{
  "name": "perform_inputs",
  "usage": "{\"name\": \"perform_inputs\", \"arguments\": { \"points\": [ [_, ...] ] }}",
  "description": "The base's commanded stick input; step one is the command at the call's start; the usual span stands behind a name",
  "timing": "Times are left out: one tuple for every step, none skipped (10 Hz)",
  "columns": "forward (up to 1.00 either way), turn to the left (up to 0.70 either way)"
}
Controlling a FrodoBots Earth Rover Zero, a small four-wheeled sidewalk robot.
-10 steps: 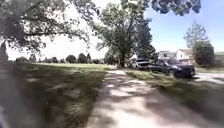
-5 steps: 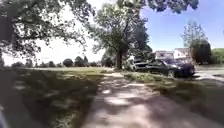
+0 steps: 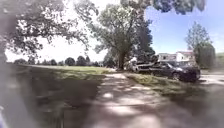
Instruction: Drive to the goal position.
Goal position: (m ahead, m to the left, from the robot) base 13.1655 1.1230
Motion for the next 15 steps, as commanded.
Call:
{"name": "perform_inputs", "arguments": {
  "points": [
    [0.7, 0.0],
    [0.7, 0.0],
    [0.7, 0.0],
    [0.7, 0.0],
    [0.7, 0.0],
    [0.7, 0.0],
    [0.7, 0.0],
    [0.7, 0.0],
    [0.7, 0.0],
    [0.7, 0.0],
    [0.7, 0.0],
    [0.7, 0.0],
    [0.7, 0.0],
    [0.7, 0.13],
    [0.7, 0.35]
  ]
}}
